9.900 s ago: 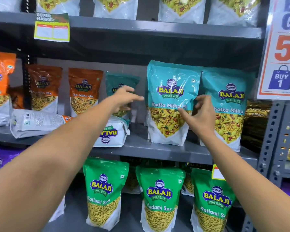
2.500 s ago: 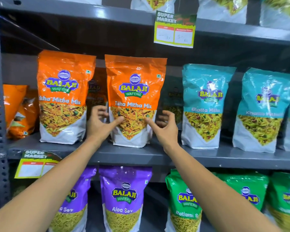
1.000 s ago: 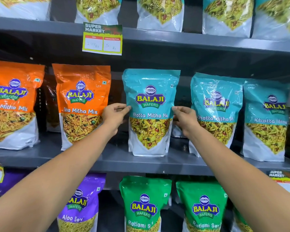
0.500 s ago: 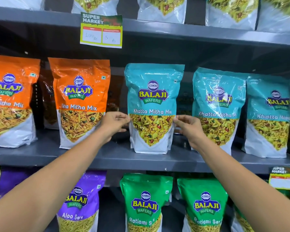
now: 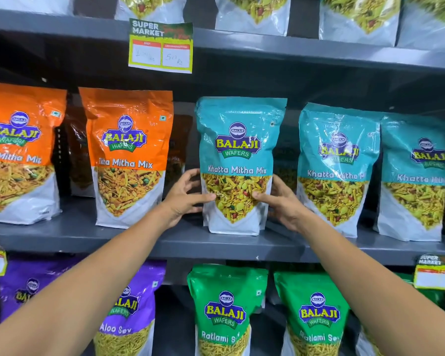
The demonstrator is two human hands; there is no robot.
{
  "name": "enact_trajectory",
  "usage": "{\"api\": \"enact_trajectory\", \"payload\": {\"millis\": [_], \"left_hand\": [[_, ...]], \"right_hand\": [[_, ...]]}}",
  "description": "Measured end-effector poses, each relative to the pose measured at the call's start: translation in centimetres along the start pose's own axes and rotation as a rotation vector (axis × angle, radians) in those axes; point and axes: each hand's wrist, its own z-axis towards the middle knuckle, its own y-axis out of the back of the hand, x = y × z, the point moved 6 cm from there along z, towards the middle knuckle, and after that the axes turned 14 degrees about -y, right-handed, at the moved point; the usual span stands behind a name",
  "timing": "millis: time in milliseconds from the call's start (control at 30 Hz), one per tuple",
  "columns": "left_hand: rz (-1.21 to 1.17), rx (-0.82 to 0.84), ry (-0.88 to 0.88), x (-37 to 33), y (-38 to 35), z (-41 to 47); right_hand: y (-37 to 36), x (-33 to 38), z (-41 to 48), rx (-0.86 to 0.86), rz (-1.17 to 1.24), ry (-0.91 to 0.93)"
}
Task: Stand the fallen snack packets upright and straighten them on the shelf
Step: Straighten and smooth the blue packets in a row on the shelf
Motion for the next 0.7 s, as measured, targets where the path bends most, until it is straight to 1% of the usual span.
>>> {"api": "enact_trajectory", "payload": {"millis": [233,400,467,533,600,667,700], "left_hand": [[0.029,-0.059,-0.031,0.6,0.7,0.3],[0.028,-0.075,-0.04,1.4,1.0,0.5],[0.038,-0.078,-0.053,1.5,1.0,0.5],[0.107,-0.121,-0.126,1.1,1.3,0.4],[0.288,-0.237,-0.277,-0.2,1.7,-0.3],[0.498,-0.38,-0.438,-1.7,1.9,-1.6],[0.579,-0.407,-0.492,-2.1,1.7,-2.2]], "right_hand": [[-0.2,-0.2,0.5,-0.064,0.031,0.059],[-0.3,-0.6,0.7,-0.032,0.064,0.08],[-0.3,-0.5,0.6,-0.045,0.04,0.094],[-0.3,-0.3,-0.1,-0.137,-0.065,0.129],[0.3,-0.8,-1.3,-0.328,-0.177,0.16],[1.8,-2.1,-2.8,-0.506,-0.188,0.137],[2.6,-2.6,-3.4,-0.552,-0.172,0.126]]}}
